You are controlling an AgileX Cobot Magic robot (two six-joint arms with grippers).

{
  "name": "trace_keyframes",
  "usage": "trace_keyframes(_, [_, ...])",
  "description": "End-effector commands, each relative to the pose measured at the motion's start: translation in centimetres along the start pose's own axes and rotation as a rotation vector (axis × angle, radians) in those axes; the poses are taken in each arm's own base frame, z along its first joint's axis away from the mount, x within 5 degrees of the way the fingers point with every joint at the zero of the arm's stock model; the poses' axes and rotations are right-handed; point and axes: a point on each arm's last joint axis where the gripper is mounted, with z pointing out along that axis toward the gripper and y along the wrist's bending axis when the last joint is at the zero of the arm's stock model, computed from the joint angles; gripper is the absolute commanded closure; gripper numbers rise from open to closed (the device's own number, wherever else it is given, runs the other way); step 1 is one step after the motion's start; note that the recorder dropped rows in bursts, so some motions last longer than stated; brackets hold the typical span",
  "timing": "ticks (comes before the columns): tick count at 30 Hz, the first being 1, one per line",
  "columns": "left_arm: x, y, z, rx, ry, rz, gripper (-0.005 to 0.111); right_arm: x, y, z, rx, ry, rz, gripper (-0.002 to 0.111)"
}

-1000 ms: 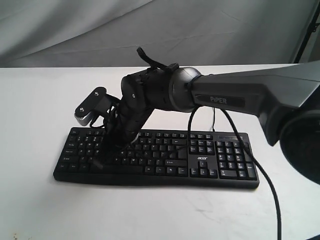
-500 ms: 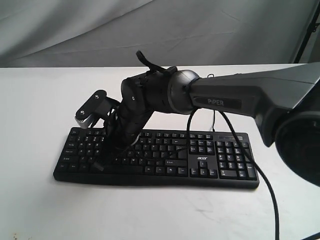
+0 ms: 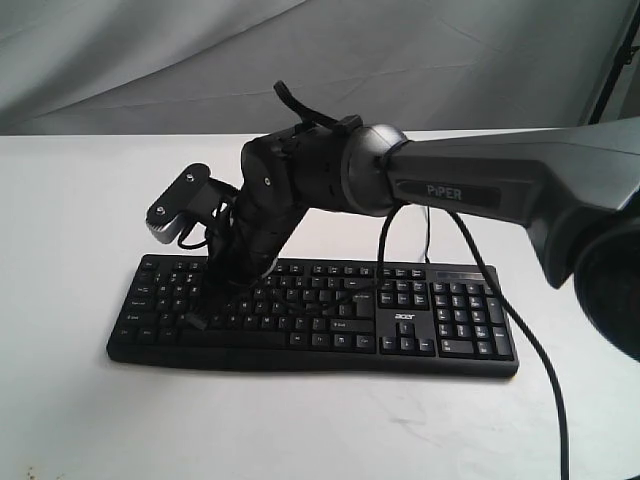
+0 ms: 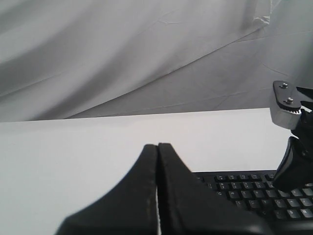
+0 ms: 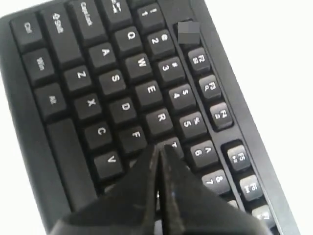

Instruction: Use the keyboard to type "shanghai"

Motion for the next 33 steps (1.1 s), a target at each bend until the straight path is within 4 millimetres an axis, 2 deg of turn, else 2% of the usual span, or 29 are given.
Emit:
trace_keyframes(1, [-0.01, -0.04, -0.01, 0.007, -0.007, -0.002, 0.107, 0.52, -0.82, -0.54, 0.002, 0.035, 0.018, 0.108])
trace_keyframes(6, [-0.01, -0.04, -0.01, 0.007, -0.007, -0.002, 0.107, 1.26, -1.1, -0.12, 0.001, 0.053, 0.037, 0.108])
trace_keyframes(33, [-0.01, -0.04, -0.01, 0.007, -0.007, -0.002, 0.107, 1.42, -0.78, 0.24, -0.019, 0.047, 0.034, 0.108])
